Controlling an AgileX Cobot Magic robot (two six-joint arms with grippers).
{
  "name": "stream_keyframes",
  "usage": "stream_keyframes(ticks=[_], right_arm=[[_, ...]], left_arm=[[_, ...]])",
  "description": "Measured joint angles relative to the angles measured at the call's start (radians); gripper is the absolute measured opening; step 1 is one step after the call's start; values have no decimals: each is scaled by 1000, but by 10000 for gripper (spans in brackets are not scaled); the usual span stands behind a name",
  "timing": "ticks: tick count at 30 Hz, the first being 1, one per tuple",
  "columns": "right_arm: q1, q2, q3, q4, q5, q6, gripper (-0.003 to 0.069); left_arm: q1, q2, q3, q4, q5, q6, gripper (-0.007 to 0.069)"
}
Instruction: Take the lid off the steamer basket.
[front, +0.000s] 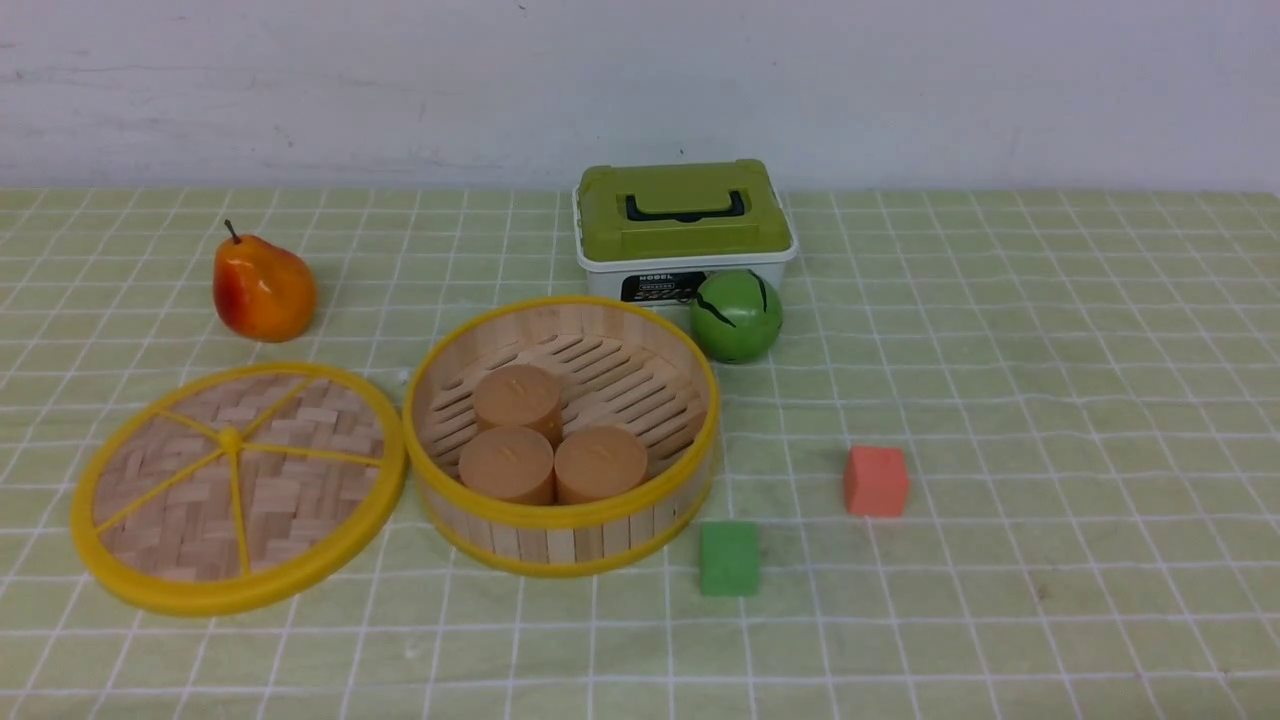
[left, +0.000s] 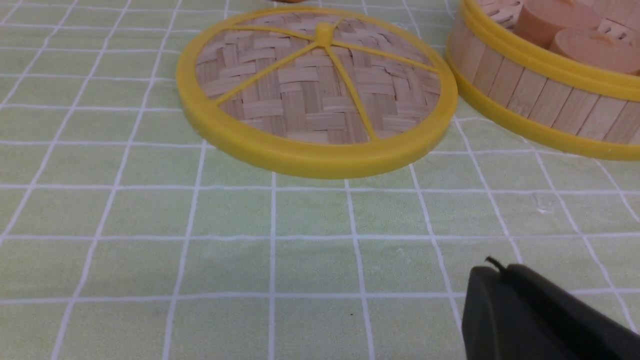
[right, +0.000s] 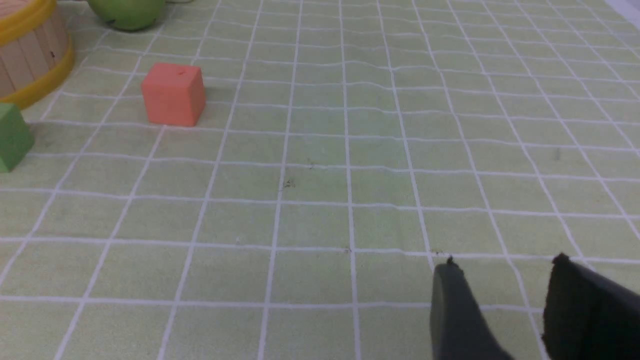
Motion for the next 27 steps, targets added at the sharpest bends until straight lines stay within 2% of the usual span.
stream_keyframes(ticks=[27], right_arm=[[0,0,0,0,0,0,241]], left_arm=[[0,0,0,0,0,1,7]])
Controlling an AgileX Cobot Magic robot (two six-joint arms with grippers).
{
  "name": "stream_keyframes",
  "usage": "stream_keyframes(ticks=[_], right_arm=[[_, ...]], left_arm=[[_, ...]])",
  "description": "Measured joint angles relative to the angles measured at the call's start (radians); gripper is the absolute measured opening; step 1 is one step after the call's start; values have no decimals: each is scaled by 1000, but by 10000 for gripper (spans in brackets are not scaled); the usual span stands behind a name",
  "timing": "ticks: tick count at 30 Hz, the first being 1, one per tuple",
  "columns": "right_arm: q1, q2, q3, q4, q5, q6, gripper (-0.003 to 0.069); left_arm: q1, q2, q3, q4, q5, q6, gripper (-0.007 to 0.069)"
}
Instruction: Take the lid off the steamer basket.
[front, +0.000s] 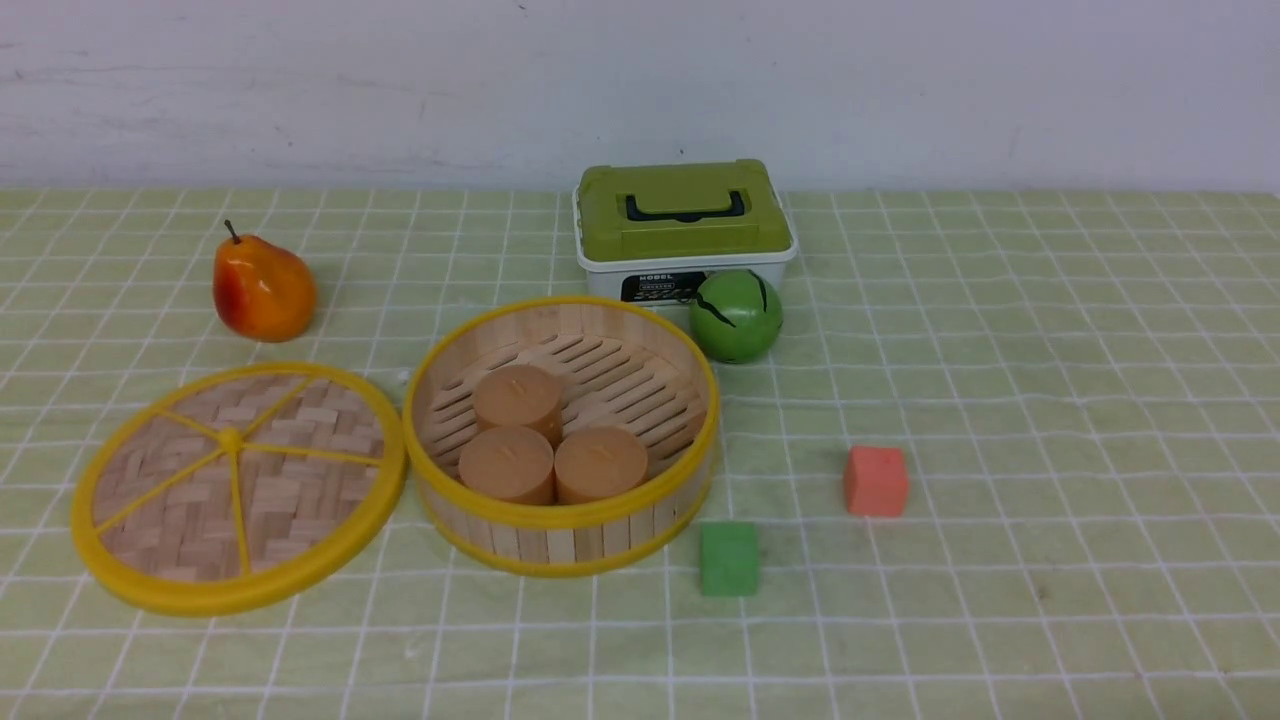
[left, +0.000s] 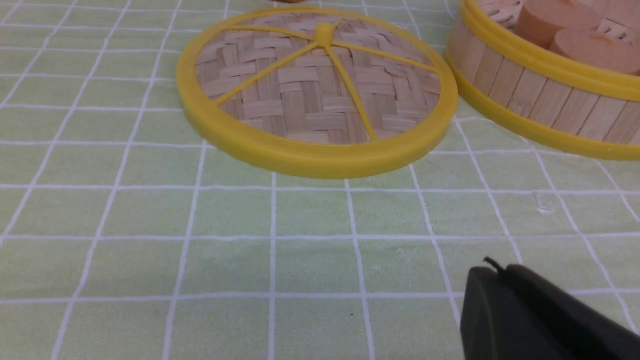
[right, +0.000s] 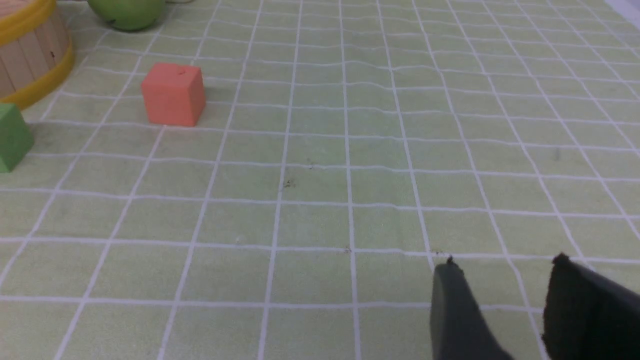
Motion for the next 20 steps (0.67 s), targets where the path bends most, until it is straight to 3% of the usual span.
stream_keyframes(ticks=[20], right_arm=[[0,0,0,0,0,0,241]], left_arm=[[0,0,0,0,0,0,22]])
